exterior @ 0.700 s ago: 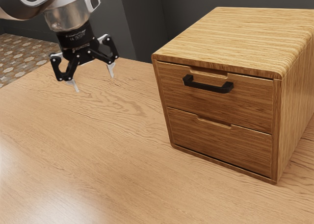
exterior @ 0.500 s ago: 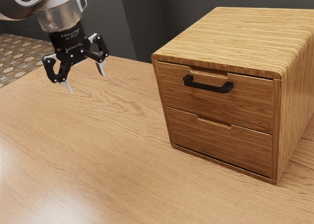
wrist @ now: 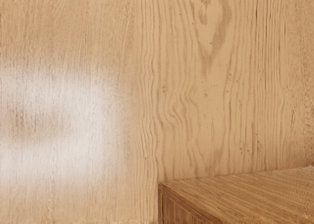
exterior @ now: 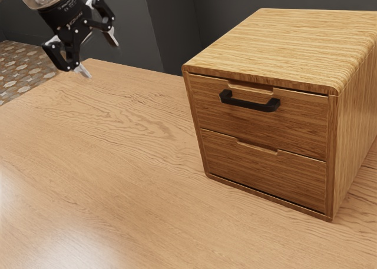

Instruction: Pull the drawer handle with one arm to open the drawer

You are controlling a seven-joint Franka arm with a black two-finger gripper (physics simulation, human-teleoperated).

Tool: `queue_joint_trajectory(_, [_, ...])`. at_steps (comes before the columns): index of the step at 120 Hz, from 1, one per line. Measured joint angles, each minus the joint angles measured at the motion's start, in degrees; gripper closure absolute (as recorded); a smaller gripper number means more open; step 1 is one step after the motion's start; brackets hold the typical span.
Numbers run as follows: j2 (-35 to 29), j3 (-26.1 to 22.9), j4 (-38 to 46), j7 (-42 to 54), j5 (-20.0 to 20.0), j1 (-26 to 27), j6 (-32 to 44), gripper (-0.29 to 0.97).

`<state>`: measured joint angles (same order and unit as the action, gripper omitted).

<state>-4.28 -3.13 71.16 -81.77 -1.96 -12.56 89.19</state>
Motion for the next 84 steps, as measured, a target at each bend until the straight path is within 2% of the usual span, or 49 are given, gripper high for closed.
queue_joint_trajectory(13, [-5.90,-0.03,7.06,-2.08,-0.24,12.62,5.54,0.04])
queue_joint_trajectory(22, [-7.79,-0.08,10.72,-3.38,-0.28,16.32,9.64,0.04])
queue_joint_trajectory(53, [-15.85,-0.03,25.71,-6.81,-0.36,17.53,21.60,0.08])
queue_joint_trajectory(84, [-16.27,0.01,33.64,-9.05,-0.36,17.78,33.84,0.19])
